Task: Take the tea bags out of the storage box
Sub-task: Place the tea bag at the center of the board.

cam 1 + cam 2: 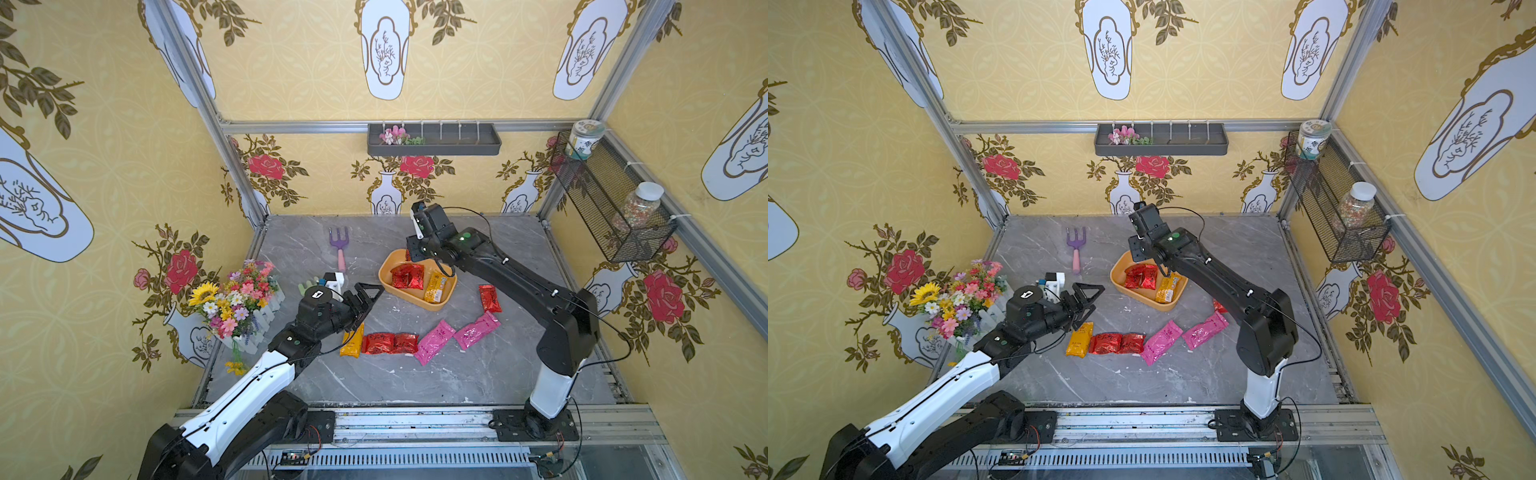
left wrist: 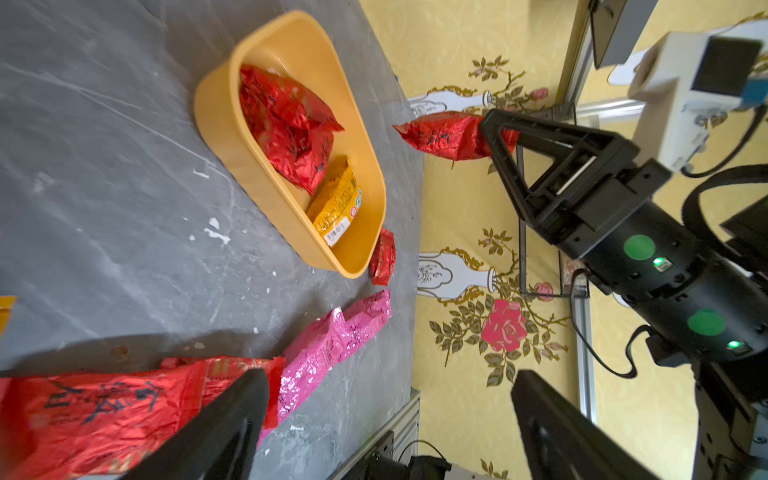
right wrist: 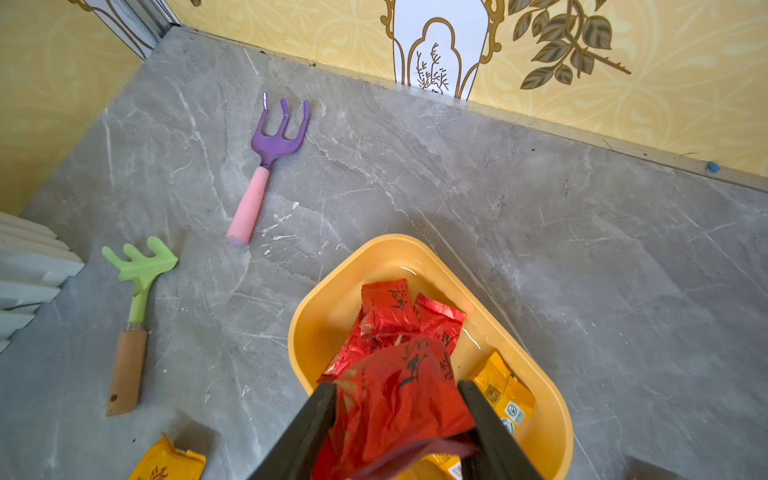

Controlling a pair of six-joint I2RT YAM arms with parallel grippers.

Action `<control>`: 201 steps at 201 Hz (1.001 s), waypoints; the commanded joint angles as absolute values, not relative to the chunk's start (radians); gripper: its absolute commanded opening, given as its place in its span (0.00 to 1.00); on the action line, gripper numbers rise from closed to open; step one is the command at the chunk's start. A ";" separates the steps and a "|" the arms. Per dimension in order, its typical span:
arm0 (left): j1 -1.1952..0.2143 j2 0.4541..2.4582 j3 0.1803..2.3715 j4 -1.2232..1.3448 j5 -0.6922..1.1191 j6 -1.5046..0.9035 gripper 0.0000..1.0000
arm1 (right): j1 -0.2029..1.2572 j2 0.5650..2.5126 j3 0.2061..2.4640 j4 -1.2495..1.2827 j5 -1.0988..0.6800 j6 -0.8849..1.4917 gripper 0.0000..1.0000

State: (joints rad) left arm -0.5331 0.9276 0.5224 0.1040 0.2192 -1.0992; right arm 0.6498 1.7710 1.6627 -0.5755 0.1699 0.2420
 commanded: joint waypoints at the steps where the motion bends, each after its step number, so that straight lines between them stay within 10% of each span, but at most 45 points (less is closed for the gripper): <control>1: -0.573 0.974 0.528 0.200 0.182 -1.108 0.97 | 0.650 1.674 1.566 -0.533 0.169 0.288 0.49; 107: -0.618 0.996 0.526 0.248 0.151 -1.118 0.96 | 0.727 1.238 1.154 -0.726 0.131 0.381 0.47; 201: -0.572 0.771 0.459 0.069 0.078 -1.109 0.99 | 0.989 1.450 1.205 -0.666 0.135 0.458 0.47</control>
